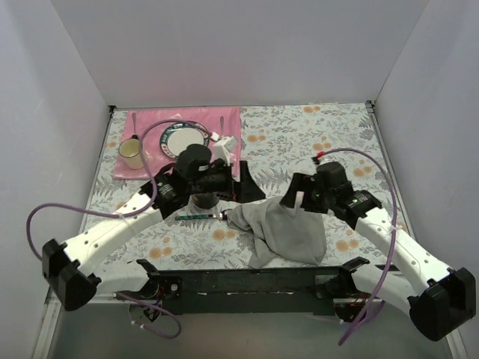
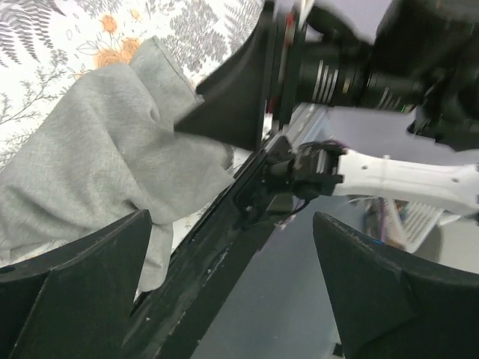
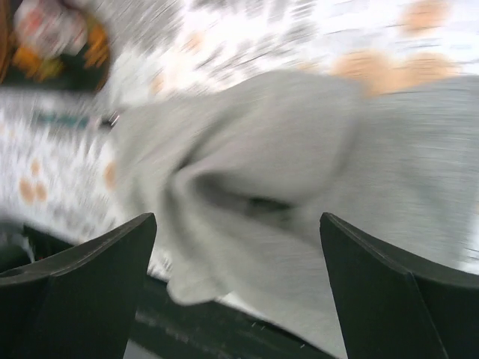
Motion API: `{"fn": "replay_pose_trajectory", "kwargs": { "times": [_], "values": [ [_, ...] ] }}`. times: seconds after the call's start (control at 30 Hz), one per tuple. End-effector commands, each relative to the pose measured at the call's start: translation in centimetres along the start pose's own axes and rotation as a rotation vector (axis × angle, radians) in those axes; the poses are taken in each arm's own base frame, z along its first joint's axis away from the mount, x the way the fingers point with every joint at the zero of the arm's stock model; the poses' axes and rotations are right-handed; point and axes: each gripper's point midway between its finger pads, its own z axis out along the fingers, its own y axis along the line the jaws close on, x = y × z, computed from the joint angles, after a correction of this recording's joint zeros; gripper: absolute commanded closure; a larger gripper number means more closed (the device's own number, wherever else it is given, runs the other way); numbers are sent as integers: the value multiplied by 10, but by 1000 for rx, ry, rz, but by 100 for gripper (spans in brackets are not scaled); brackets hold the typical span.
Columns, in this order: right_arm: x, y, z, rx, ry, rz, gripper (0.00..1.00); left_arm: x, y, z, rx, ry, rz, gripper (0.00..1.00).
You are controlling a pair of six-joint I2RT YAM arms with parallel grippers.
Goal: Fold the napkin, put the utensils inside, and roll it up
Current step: Flatten the napkin out
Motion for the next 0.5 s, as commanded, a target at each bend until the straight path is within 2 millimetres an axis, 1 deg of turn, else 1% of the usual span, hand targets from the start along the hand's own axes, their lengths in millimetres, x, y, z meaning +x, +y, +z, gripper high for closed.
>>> {"fn": "replay_pose_trajectory", "kwargs": {
  "times": [0.0,0.03,0.07,0.1,0.13,0.17,0.2,0.23,0.27,0.3,0.33,0.37,0.4,0.43,0.47],
  "values": [
    [-1,-96,-11,207,-60,271,4,5,5,52,-110,20,163,12],
    [-4,-99,-10,186,-74,294,4,8,-9,62,-91,33,202,12],
    [-1,-108,-9,202,-73,311,5,11,-10,72,-102,43,219,13],
    [-3,-119,-9,226,-82,321,5,22,3,93,-139,89,226,13],
    [-4,-126,-8,247,-82,327,5,28,0,103,-146,103,251,12],
    [-1,-134,-2,270,-48,336,5,24,-3,112,-146,100,260,11],
    [-1,-143,0,289,-38,344,5,35,7,128,-174,135,268,10],
    [-1,-145,3,284,-22,338,6,40,12,138,-211,134,304,8],
    [2,-150,10,298,18,338,11,36,10,145,-216,126,323,7],
    [-7,-152,10,309,11,323,12,37,13,151,-230,133,338,7],
    [-11,-157,12,331,12,299,14,47,24,163,-258,164,346,6],
    [-9,-164,13,363,37,299,15,45,32,166,-299,160,356,6],
    [-21,-164,12,372,21,280,15,43,31,171,-300,162,361,7],
    [-23,-167,12,387,20,262,16,48,39,176,-313,182,366,8],
    [-25,-169,14,392,27,257,16,49,41,179,-317,186,367,11]
  ]
}}
